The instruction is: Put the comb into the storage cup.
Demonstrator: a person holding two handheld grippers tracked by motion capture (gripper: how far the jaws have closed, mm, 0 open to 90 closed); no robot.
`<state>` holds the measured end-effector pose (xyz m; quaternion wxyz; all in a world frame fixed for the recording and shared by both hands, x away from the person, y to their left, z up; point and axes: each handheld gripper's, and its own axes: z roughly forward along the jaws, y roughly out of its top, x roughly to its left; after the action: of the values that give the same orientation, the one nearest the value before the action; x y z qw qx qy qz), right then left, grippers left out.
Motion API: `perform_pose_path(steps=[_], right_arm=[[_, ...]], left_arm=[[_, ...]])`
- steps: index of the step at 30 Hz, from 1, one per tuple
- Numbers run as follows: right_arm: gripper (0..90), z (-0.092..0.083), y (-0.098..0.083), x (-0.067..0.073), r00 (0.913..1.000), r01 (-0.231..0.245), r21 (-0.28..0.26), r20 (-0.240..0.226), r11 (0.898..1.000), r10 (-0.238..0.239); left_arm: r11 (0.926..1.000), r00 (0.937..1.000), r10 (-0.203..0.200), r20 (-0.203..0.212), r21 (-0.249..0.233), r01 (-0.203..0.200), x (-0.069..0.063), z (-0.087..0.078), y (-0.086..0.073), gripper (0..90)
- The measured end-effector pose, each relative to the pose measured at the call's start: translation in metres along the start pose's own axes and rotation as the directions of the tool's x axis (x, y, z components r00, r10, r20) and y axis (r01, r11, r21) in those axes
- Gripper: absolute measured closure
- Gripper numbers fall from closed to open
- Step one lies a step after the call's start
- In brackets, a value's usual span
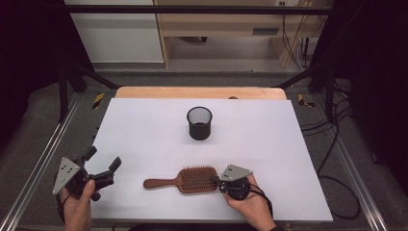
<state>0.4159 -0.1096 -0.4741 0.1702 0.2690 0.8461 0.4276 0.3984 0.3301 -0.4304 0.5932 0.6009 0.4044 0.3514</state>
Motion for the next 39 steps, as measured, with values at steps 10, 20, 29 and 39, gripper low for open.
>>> perform_pose_path(steps=[10,20,29,39], right_arm=[[90.0,0.025,0.019,-0.002,1.0,0.003,0.0,-0.006,1.0,-0.003],[90.0,0.044,0.031,0.002,0.9999,-0.002,-0.01,-0.014,1.0,0.002],[90.0,0.057,0.04,0.001,0.9999,-0.006,-0.013,-0.015,1.0,0.006],[89.7,0.055,0.041,-0.001,1.0,0.0,-0.02,-0.006,1.0,0.0]], left_arm=[[0.9999,1.0,0.001,0.0,0.011,-0.001,0.0,0.0,-0.001,2.4],[0.9996,1.0,0.003,0.002,0.027,-0.003,-0.001,0.001,-0.001,2.5],[0.9988,0.9998,0.02,-0.003,0.045,-0.019,-0.003,0.003,-0.002,2.5],[0.9962,0.9991,0.04,0.016,0.077,-0.041,-0.007,0.005,-0.003,2.5]])
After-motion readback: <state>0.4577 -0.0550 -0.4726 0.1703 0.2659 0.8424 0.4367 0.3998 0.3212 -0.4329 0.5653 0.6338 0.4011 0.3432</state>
